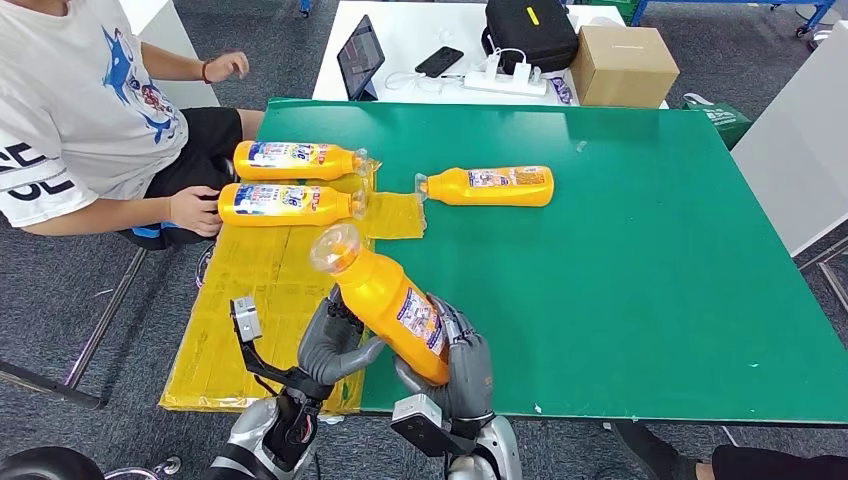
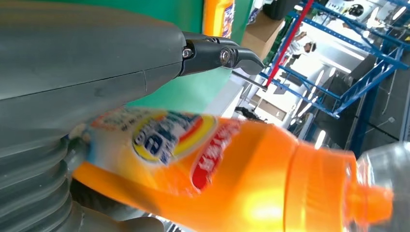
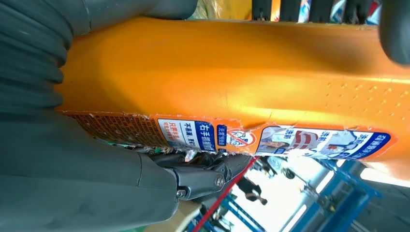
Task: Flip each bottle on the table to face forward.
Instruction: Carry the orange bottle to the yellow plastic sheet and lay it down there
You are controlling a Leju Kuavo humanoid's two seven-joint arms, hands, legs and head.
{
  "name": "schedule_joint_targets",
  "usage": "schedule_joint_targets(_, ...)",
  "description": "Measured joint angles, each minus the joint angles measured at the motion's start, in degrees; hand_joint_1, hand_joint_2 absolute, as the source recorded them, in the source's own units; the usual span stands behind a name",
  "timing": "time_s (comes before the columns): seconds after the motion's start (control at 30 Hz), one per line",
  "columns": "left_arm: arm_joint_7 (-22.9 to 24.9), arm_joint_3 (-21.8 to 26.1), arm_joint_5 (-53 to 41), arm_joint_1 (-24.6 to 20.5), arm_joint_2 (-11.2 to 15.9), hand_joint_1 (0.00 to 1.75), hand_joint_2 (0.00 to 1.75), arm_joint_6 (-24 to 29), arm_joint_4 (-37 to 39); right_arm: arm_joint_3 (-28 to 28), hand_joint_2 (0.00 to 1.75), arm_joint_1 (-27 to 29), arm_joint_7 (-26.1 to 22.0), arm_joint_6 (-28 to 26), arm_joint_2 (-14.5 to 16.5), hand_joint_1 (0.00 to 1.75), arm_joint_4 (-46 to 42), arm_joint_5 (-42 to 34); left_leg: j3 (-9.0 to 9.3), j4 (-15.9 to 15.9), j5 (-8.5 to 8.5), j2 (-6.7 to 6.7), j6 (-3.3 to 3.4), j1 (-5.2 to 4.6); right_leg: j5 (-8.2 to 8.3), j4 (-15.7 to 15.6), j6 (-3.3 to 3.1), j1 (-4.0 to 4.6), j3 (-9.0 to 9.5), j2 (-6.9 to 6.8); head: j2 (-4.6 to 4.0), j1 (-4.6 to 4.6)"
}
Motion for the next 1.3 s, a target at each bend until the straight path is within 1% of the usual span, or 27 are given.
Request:
schedule_joint_targets(0.2, 0.14, -0.15, 0.01, 0.21, 0.34, 0.00, 1.75, -0.42, 0.00, 0.65, 1.75, -0.74, 0.00, 0.00, -0.08, 1.75, 2.26, 0.06, 0.00, 0.00, 0.00, 0.00, 0.00, 0.00, 0.00, 0.00, 0.00, 0.00, 0.00, 0.00, 0.00, 0.01)
schedule_joint_targets(0.37, 1.35, -0.40, 1.25, 0.16, 0.52, 0.00, 1.75, -1.43, 0.60, 0.91, 1.75, -2.27, -0.04, 0.00, 0.00, 1.75, 6.20, 5.71, 0.00, 0.00, 0.00, 0.01, 0.00, 0.00, 0.00, 0.00, 0.00, 0.00, -0.01, 0.00, 0.00, 0.01)
schedule_joint_targets(0.57, 1.22, -0.45, 0.83, -0.08, 1.21, 0.00, 1.75, -1.68, 3.33, 0.88, 1.75, -4.11, -0.07, -0.08, 0.27, 1.75, 12.18, 9.48, 0.01, 0.00, 0.00, 0.02, 0.00, 0.00, 0.00, 0.00, 0.00, 0.00, -0.03, 0.01, 0.00, 0.01)
schedule_joint_targets(0.73, 1.34, -0.68, -1.36, -1.93, 1.91, 0.00, 1.75, -0.99, 7.37, 0.77, 1.75, -5.49, 0.11, -0.11, 0.94, 1.75, 15.15, 12.83, 0.01, 0.00, 0.00, 0.03, 0.00, 0.00, 0.00, 0.00, 0.00, 0.00, -0.04, 0.01, 0.00, 0.01)
schedule_joint_targets(1.0, 1.42, -1.20, -1.32, -2.94, 2.02, 0.00, 1.75, -1.52, 11.60, 0.80, 1.75, -6.92, 0.33, -0.13, 1.74, 1.75, 18.16, 14.32, 0.00, 0.00, 0.00, 0.06, 0.00, 0.00, 0.00, 0.00, 0.00, 0.00, -0.05, 0.03, 0.00, 0.01)
schedule_joint_targets(1.03, 1.37, -1.27, -1.27, -3.02, 2.05, 0.26, 1.75, -1.57, 11.91, 0.84, 1.75, -7.05, 0.32, -0.14, 1.77, 1.75, 18.52, 14.21, 0.00, 0.00, 0.00, 0.06, 0.00, 0.00, 0.00, 0.00, 0.00, 0.00, -0.06, 0.03, 0.00, 0.01)
schedule_joint_targets(1.13, 1.05, -1.51, -1.23, -3.22, 2.17, 1.55, 1.75, -1.61, 12.57, 1.04, 1.75, -7.44, 0.31, -0.15, 1.85, 1.75, 19.57, 13.67, 0.00, 0.00, 0.00, 0.06, 0.00, 0.00, 0.00, 0.00, 0.00, 0.00, -0.06, 0.03, 0.00, 0.01)
schedule_joint_targets(1.17, 0.91, -1.54, -1.02, -3.21, 2.20, 1.73, 1.75, -1.69, 12.67, 1.13, 1.75, -7.53, 0.31, -0.15, 1.87, 1.75, 19.81, 13.51, 0.00, 0.00, 0.00, 0.06, 0.00, 0.00, 0.00, 0.00, 0.00, 0.00, -0.06, 0.03, 0.00, 0.01)
schedule_joint_targets(1.3, 0.51, -1.35, 2.48, -2.78, 2.20, 1.75, 1.75, -3.39, 12.73, 1.74, 1.75, -8.09, 0.24, -0.15, 1.87, 1.75, 20.74, 13.05, 0.01, 0.00, 0.00, 0.07, -0.01, 0.00, 0.00, 0.00, 0.00, 0.00, -0.06, 0.03, 0.00, 0.01)
